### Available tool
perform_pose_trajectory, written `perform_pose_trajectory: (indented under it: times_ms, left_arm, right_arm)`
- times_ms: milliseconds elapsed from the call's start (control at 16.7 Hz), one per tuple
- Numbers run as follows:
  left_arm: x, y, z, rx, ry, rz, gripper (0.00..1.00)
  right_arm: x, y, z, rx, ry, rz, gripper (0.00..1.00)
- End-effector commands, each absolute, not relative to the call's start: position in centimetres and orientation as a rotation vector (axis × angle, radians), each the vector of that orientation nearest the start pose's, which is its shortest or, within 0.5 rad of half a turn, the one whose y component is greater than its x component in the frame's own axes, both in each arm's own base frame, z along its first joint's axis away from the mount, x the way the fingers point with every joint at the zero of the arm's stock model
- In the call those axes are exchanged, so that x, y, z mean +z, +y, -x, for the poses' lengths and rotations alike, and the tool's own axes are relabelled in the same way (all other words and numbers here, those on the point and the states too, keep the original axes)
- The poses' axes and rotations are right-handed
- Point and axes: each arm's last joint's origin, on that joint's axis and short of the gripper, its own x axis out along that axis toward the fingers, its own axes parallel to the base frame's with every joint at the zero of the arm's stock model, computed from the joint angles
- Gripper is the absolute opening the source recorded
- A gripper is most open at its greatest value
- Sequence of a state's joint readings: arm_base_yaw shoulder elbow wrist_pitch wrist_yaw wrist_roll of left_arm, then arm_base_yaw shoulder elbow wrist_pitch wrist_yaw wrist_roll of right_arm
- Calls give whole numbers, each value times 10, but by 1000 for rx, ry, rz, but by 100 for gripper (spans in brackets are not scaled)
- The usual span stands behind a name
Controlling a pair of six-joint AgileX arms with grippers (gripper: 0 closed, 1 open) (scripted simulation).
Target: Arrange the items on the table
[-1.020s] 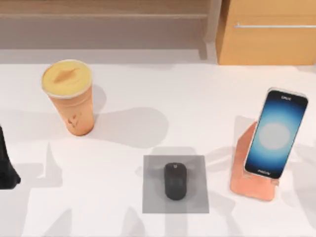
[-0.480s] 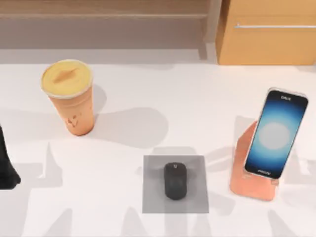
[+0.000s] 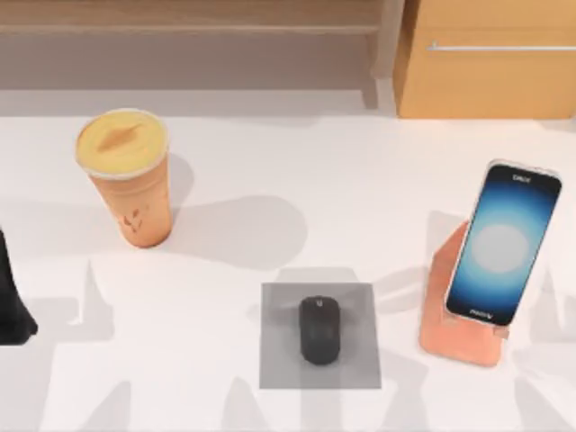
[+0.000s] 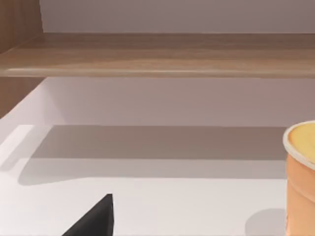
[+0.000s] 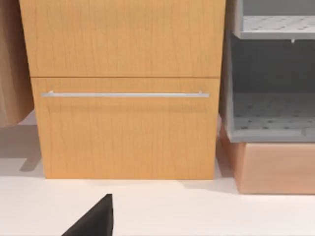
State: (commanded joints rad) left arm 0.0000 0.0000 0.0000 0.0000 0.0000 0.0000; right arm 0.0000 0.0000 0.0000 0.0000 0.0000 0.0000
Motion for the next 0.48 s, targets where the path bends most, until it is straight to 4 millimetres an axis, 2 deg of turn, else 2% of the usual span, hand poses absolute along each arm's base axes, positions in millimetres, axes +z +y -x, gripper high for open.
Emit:
perform_pose_trajectory:
  times_ms: [240, 480]
  left_arm:
    - [160, -2, -106, -7, 1, 0, 100]
    - [159, -6, -115, -52, 17, 5, 100]
  right_arm:
    - [160, -1, -106, 0, 0, 0, 100]
    - [160, -1, -106, 0, 0, 0, 100]
